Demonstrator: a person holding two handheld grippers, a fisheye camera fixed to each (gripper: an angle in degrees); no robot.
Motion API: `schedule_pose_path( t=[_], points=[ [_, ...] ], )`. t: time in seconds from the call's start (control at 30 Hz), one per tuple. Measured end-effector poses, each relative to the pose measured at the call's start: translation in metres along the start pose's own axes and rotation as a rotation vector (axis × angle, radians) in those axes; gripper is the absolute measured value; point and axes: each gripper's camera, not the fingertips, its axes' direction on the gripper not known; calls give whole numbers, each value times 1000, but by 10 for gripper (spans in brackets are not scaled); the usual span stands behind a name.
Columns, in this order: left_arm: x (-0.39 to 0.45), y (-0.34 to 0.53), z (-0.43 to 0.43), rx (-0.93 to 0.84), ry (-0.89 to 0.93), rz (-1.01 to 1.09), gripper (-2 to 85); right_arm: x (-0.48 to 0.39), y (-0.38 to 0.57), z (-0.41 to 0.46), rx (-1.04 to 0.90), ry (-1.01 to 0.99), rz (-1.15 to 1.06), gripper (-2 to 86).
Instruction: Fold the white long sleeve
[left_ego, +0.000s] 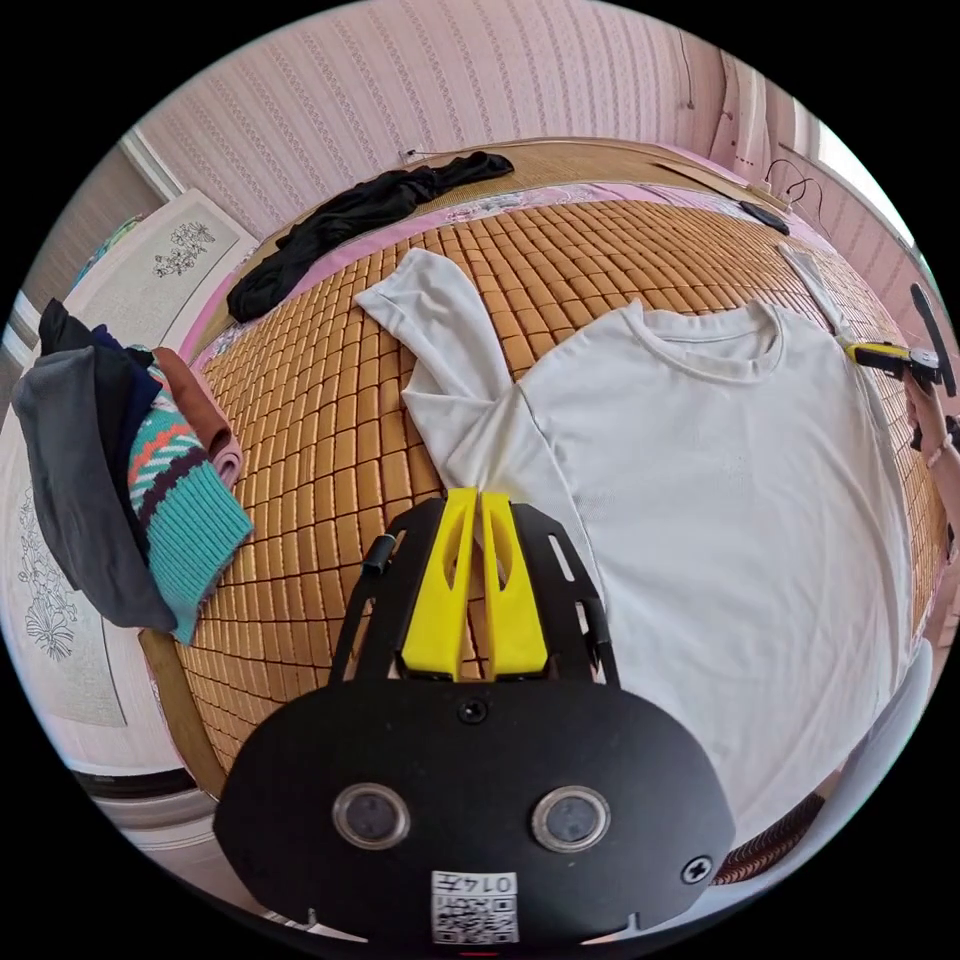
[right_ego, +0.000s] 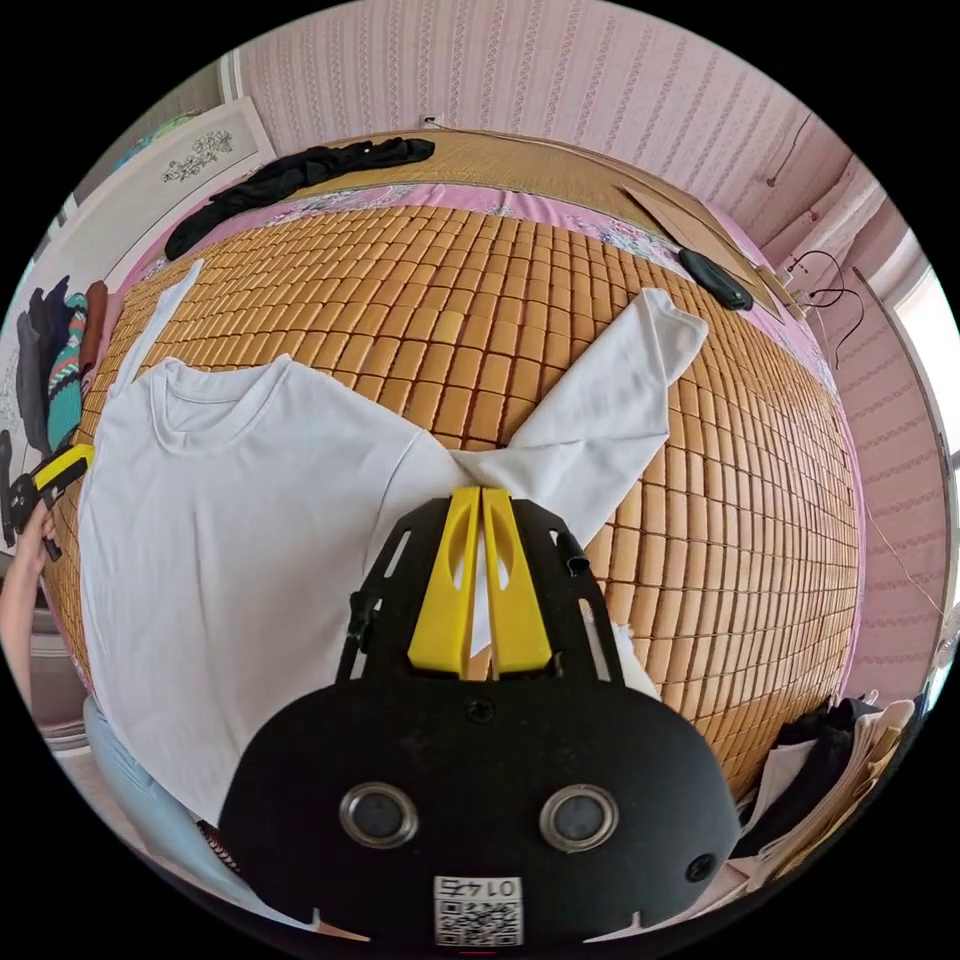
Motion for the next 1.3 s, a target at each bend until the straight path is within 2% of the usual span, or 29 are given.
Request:
schedule_pose_path(
  t=[0.1,0.23,0.4,0.5,0.63,0.7,0.73,0.8,0.87,0.93,1.07,1.13,1.23,1.3],
  points=[
    [-16,2,4,10,80,-61,-6,21,13,6,22,-79,31,-9],
    [-22,2,7,15,92,-78,7,45,31,7,39,-220,49,-7],
    [-47,15,-24,135,94,-161,42,97,67,-13,193,-215,119,13],
    [-51,29,-47,226,194,-159,32,137,71,-1,149,-190,220,63],
    [-38,47,-58,253,297,-135,14,167,68,30,83,-251,335,107],
    [-26,56,-59,251,339,-118,10,170,72,43,57,-275,365,97],
    [-23,58,-59,248,348,-114,10,171,78,44,67,-215,386,77],
    [-10,61,-56,233,398,-91,7,173,86,48,42,-190,367,14],
    [1,59,-56,230,436,-58,5,179,101,45,61,-258,327,4],
    [12,54,-59,244,462,-24,3,190,138,22,169,-343,298,0],
    [37,39,-68,287,554,49,1,196,200,-23,288,-390,249,-1],
    [50,31,-72,303,607,79,2,183,240,-74,399,-450,166,1],
    [76,17,-76,322,639,145,5,163,277,-115,450,-380,54,6],
    [101,3,-76,303,653,201,11,166,299,-117,475,-302,62,15]
  ],
)
